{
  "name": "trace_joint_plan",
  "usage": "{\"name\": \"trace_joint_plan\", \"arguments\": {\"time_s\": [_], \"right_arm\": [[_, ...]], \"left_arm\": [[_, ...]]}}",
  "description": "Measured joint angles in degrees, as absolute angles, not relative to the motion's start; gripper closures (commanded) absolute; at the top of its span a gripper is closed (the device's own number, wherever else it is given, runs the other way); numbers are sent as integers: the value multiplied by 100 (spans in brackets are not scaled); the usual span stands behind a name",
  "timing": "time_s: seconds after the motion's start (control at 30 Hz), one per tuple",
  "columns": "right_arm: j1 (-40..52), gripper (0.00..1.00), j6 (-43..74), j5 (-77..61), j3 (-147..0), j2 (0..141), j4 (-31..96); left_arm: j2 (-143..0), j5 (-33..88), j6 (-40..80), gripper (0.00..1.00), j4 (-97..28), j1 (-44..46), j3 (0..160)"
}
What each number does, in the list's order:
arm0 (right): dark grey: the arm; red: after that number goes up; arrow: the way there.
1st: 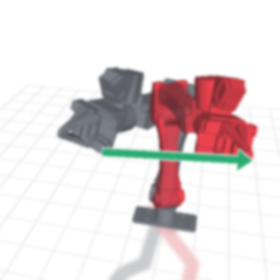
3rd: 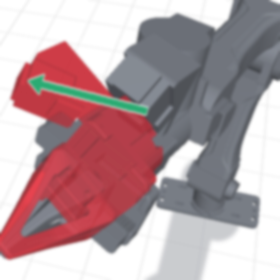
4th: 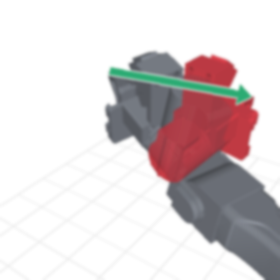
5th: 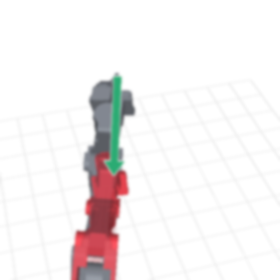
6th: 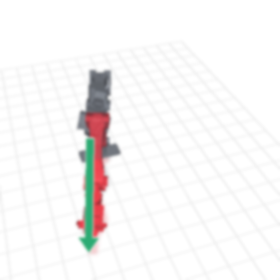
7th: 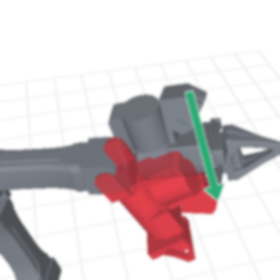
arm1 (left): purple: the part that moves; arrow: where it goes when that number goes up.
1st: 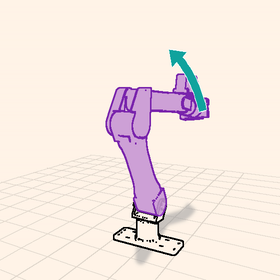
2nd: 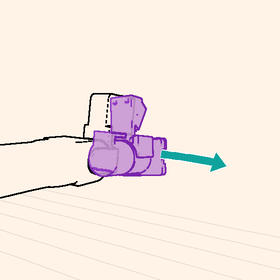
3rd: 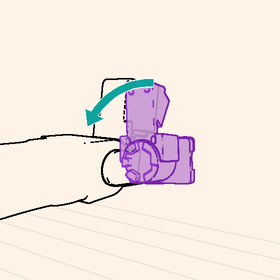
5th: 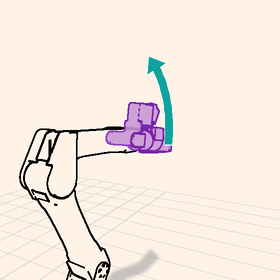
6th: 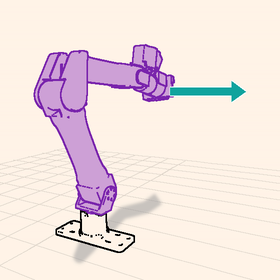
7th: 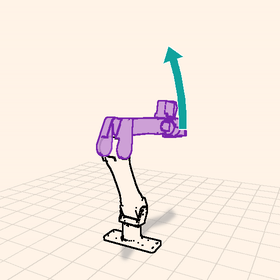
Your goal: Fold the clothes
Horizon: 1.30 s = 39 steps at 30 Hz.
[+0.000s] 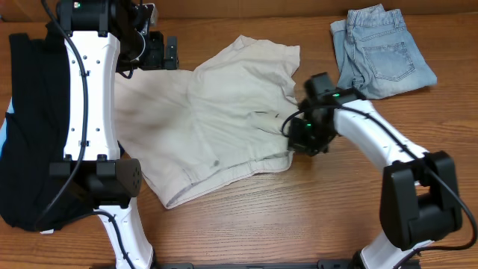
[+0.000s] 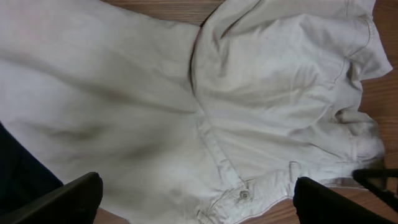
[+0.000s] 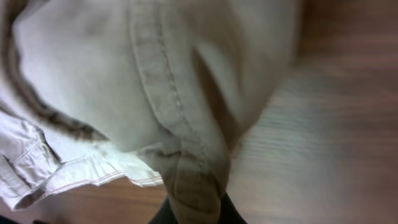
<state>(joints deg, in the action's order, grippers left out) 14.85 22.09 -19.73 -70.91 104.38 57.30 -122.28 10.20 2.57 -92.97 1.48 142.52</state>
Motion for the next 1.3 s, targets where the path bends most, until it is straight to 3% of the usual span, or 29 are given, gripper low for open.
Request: {"name": "trace_joint_plan", "arguments": {"time_s": [0.33,0.47,0.6,0.7,0.73,1.17,1.3], "right_arm": [[-287,96,2165,-1605,-7091,9067,7524],[-587,93,2071,-1496,-7089,8962,7876],[-587,76,2040,-1474,-7043,8962,7883],[-598,53,1966,-1457,-6980,8962,7826],[-598,49,1997,-1441,-6973,8962,7795],[-473,26,1083,-2018,-7568,8962,7537],[-436,25,976,-2080,-7762,8962,7456]], "left_arm": [[-12228,1022,257,0,-9288,148,14252],[-12228,1022,257,0,-9192,148,14252],[-12228,1024,257,0,-9083,150,14252],[-12228,1026,231,0,-8978,191,14252],[-12228,1026,180,0,-8954,217,14252],[-12833,1111,-8,0,-8823,399,14204],[-12838,1111,-217,0,-8958,244,14204]]}}
